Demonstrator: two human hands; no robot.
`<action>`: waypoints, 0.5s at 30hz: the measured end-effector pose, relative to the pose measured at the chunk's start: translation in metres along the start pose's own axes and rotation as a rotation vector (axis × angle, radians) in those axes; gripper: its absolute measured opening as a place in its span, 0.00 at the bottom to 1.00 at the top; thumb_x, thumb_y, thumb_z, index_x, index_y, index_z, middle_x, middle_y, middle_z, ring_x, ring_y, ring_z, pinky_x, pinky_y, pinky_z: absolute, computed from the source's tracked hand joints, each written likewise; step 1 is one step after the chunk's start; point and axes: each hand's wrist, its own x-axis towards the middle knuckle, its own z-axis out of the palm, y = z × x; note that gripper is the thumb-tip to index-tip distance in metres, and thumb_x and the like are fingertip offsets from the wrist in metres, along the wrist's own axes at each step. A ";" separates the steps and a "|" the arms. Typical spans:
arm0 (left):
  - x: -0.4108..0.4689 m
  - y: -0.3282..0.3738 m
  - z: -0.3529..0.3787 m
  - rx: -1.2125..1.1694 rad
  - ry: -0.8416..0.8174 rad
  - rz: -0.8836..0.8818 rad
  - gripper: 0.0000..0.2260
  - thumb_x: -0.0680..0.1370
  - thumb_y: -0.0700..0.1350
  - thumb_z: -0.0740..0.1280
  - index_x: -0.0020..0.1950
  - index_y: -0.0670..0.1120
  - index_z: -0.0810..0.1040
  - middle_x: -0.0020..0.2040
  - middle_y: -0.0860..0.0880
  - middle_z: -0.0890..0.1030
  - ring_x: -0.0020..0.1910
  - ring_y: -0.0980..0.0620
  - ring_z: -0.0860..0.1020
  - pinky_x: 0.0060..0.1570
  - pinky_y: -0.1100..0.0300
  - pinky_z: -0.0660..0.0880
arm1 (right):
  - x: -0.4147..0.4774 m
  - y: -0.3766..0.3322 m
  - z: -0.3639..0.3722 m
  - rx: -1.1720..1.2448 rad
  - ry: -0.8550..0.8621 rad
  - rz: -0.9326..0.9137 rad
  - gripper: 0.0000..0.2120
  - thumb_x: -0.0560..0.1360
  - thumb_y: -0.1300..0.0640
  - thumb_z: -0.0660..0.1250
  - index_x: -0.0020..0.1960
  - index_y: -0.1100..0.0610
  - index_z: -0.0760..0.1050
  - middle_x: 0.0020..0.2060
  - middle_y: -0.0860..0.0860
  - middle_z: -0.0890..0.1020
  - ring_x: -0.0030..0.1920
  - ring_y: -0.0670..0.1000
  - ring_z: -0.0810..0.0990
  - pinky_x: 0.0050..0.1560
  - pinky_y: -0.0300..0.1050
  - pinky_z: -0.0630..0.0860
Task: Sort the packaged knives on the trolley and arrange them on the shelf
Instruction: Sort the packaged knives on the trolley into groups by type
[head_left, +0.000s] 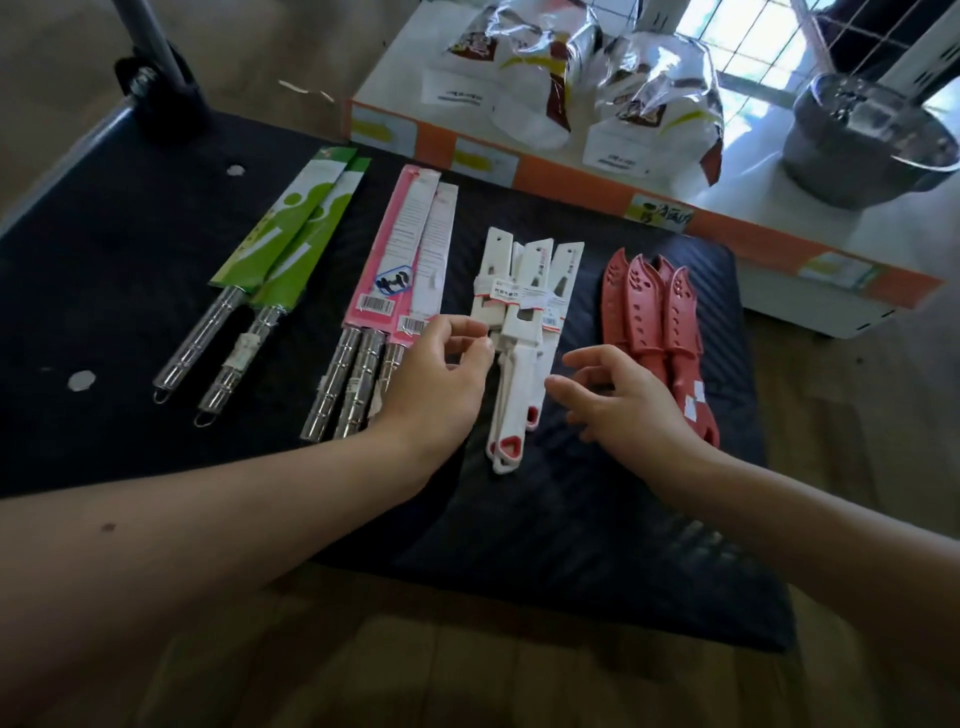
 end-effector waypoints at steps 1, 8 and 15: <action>-0.002 0.000 0.004 0.001 -0.010 0.000 0.04 0.79 0.46 0.59 0.53 0.51 0.72 0.45 0.58 0.74 0.44 0.61 0.73 0.40 0.65 0.70 | -0.001 0.002 -0.002 0.013 0.001 -0.004 0.11 0.73 0.49 0.67 0.54 0.49 0.72 0.42 0.45 0.78 0.41 0.48 0.79 0.43 0.44 0.79; -0.013 0.009 0.034 0.003 -0.109 -0.010 0.04 0.79 0.46 0.60 0.52 0.53 0.72 0.46 0.57 0.75 0.44 0.56 0.76 0.42 0.62 0.75 | -0.005 0.020 -0.026 0.033 0.032 -0.030 0.07 0.74 0.52 0.66 0.52 0.50 0.75 0.38 0.47 0.80 0.33 0.43 0.78 0.29 0.32 0.73; -0.007 0.008 0.090 0.211 -0.274 -0.115 0.01 0.76 0.48 0.63 0.47 0.54 0.72 0.49 0.52 0.78 0.52 0.49 0.78 0.50 0.53 0.75 | 0.000 0.049 -0.081 0.034 0.227 -0.034 0.01 0.74 0.52 0.66 0.43 0.48 0.76 0.38 0.49 0.81 0.35 0.47 0.79 0.37 0.45 0.77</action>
